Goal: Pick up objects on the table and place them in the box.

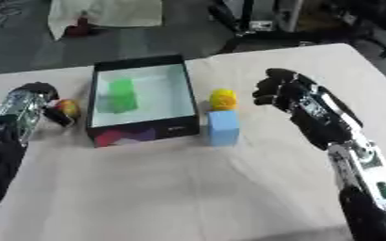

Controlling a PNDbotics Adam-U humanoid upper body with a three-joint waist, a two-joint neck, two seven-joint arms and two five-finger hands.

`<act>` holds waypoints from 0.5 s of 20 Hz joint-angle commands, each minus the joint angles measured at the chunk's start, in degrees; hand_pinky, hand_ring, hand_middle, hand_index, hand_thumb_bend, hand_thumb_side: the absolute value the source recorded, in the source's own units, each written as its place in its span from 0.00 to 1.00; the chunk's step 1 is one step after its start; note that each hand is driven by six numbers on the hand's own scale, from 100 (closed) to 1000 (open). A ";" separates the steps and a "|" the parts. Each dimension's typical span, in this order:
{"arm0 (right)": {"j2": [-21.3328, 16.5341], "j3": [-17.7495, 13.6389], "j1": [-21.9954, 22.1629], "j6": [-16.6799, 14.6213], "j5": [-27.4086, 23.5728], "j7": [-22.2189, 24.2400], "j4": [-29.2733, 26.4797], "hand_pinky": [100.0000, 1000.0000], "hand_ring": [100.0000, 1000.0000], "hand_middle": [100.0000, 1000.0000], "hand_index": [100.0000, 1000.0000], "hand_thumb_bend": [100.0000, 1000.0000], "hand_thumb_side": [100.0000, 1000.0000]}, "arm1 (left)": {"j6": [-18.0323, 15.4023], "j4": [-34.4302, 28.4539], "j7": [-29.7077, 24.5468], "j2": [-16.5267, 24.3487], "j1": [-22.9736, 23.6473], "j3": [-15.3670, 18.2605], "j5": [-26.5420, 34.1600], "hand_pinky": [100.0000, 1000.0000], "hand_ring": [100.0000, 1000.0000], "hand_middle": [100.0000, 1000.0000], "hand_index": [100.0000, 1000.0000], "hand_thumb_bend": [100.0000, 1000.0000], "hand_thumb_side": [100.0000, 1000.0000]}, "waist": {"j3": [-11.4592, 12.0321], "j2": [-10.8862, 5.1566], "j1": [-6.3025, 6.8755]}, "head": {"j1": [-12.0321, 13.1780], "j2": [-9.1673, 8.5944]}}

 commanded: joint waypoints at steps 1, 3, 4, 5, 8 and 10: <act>-0.22 -0.35 -0.51 -0.21 -0.33 0.02 -0.56 0.75 0.74 0.70 0.84 0.00 0.55 | 0.42 -0.38 1.13 0.16 -0.89 -0.07 -0.84 0.67 0.61 0.70 0.81 0.26 0.26 | 0.18 -0.29 0.03 | -0.34 -0.11; -0.18 -0.48 -0.38 -0.22 -0.19 -0.16 -0.52 0.75 0.74 0.70 0.84 0.00 0.55 | 0.46 0.05 1.35 -0.24 -0.59 0.05 -1.14 0.62 0.54 0.62 0.74 0.19 0.21 | 0.28 -0.30 -0.15 | -0.50 -0.11; -0.19 -0.56 -0.36 -0.27 -0.17 -0.28 -0.56 0.75 0.74 0.70 0.84 0.00 0.55 | 0.24 0.28 1.21 -0.38 -0.49 0.15 -0.92 0.60 0.51 0.59 0.72 0.17 0.20 | 0.32 -0.31 -0.21 | -0.60 -0.11; -0.20 -0.63 -0.32 -0.31 -0.17 -0.39 -0.60 0.75 0.74 0.70 0.84 0.00 0.55 | -0.01 0.46 0.94 -0.40 -0.47 0.20 -0.58 0.58 0.49 0.56 0.69 0.15 0.19 | 0.35 -0.33 -0.25 | -0.64 -0.11; -0.29 -0.73 -0.24 -0.35 -0.06 -0.57 -0.66 0.75 0.74 0.70 0.84 0.00 0.55 | -0.33 0.21 0.60 0.06 -0.81 0.14 -0.04 0.50 0.40 0.45 0.57 0.10 0.15 | 0.45 -0.40 -0.30 | -0.60 -0.11; -0.39 -0.78 -0.19 -0.40 -0.02 -0.65 -0.70 0.75 0.74 0.70 0.84 0.00 0.55 | -0.15 -0.88 1.17 0.80 -1.51 0.27 0.20 0.49 0.38 0.43 0.55 0.08 0.15 | 0.47 -0.48 -0.29 | -0.51 -0.11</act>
